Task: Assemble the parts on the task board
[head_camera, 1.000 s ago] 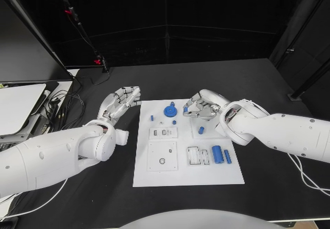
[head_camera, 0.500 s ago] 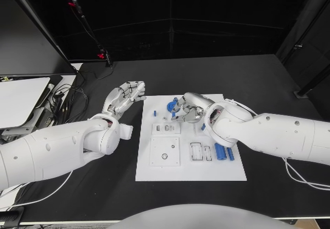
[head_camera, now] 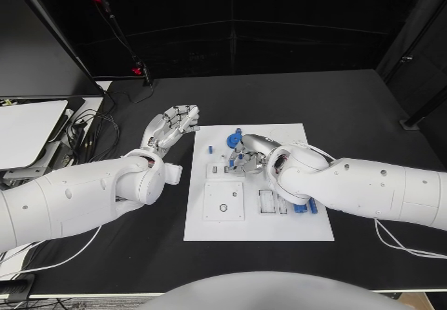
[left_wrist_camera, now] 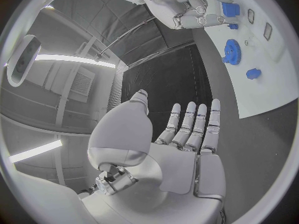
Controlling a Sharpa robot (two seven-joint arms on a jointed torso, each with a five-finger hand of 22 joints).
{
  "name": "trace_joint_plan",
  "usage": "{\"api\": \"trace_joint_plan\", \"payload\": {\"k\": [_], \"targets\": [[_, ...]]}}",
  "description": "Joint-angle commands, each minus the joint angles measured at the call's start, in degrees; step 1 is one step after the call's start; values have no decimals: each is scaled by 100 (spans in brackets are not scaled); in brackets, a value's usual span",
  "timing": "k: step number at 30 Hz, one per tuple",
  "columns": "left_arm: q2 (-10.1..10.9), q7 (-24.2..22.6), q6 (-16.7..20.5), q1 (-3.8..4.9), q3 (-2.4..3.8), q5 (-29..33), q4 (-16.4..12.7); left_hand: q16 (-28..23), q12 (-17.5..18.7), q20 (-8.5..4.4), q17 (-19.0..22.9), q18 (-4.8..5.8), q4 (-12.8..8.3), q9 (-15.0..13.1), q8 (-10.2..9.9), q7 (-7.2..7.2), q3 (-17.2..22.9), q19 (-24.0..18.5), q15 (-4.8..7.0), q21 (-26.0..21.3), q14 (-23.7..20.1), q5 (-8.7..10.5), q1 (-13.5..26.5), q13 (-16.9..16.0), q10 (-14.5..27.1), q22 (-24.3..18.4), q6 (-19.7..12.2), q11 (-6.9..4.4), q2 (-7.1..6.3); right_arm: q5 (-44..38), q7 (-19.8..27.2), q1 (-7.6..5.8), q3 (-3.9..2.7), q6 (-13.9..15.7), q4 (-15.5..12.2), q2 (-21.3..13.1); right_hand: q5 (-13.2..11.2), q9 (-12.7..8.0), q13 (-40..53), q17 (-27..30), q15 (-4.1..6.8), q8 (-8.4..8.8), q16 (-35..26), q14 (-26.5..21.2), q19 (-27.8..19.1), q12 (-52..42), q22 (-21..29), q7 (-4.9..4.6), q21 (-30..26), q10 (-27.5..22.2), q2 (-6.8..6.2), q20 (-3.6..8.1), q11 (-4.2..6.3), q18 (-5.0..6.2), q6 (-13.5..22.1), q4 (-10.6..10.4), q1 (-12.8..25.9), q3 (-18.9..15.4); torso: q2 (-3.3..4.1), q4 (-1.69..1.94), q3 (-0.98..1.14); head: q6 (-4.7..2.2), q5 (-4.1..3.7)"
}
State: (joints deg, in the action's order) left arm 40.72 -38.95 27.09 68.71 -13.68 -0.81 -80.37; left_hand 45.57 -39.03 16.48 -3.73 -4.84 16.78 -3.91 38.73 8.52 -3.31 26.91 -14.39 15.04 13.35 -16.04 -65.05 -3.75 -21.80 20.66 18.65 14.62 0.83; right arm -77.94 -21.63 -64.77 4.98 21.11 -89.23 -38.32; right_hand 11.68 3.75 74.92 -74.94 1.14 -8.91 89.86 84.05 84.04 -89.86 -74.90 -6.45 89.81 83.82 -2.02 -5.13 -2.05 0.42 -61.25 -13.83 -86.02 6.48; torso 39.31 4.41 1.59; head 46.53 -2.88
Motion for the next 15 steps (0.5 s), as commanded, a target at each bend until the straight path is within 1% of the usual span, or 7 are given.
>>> {"api": "trace_joint_plan", "payload": {"k": [1, 6, 8, 10, 15], "targets": [[1, -1388, -21, 8, 5, -30, -3, 20, -16, 11, 1, -90, -7, 8, 14, 831, -25, -34, -5, 34, 25, -34, -1, 3, -14, -8, -32, 0, 48, -177, -222, 10, -4, -119, 13, 18, 21, 6, 1508, -1506, -20, 30, 14, 595, 596, -14, -1510, 30, 19, 618, 22, -32, -37, -42, -15, 27, -41, 5, -5, -4, -2, 4, -7], [4, -1386, -26, 8, 5, -30, 1, 20, -16, 11, 1, -90, -7, 8, 14, 831, -25, -34, -5, 34, 25, -34, -1, 3, -14, -8, -32, 0, 48, -257, -254, 28, -4, -113, 25, 27, 23, 5, 1508, -1506, -20, 38, 14, 595, 596, -14, -1510, 28, 19, 618, 20, -32, -38, -42, -10, 31, -40, 4, -3, -8, -2, 5, -15], [3, -1386, -28, 7, 5, -30, 2, 20, -16, 11, 1, -89, -9, 8, 14, 831, -25, -35, -5, 36, 24, -41, -13, 3, -11, -8, -35, 1, 57, -271, -256, 31, -4, -113, 33, 32, 24, 4, 1508, -1506, -21, 50, 14, 595, 596, -14, -1510, 25, 19, 618, 14, -32, -41, -42, -1, 38, -37, 2, -4, -3, -3, 7, -24], [3, -1386, -30, 7, 5, -30, 3, 20, -16, 11, 1, -89, -9, 8, 14, 831, -25, -35, -5, 36, 24, -41, -13, 3, -11, -8, -35, 1, 57, -278, -249, 32, -4, -115, 42, 39, 23, 4, 1508, -1506, -22, 57, 14, 595, 596, -14, -1510, 23, 19, 618, 12, -33, -42, -42, 4, 40, -34, 0, -7, 6, 2, 1, -37], [14, -1385, -30, 6, 5, -30, 0, 20, -16, 11, 1, -89, -9, 8, 14, 831, -25, -35, -5, 36, 24, -41, -13, 3, -11, -8, -35, 1, 57, -286, -247, 34, -4, -147, 66, 75, 19, 0, 1508, -1506, -26, 101, 14, 595, 596, -14, -1510, 20, 19, 618, 4, -34, -47, -42, 41, 53, -20, -5, -9, -2, 0, -12, -41]]}}
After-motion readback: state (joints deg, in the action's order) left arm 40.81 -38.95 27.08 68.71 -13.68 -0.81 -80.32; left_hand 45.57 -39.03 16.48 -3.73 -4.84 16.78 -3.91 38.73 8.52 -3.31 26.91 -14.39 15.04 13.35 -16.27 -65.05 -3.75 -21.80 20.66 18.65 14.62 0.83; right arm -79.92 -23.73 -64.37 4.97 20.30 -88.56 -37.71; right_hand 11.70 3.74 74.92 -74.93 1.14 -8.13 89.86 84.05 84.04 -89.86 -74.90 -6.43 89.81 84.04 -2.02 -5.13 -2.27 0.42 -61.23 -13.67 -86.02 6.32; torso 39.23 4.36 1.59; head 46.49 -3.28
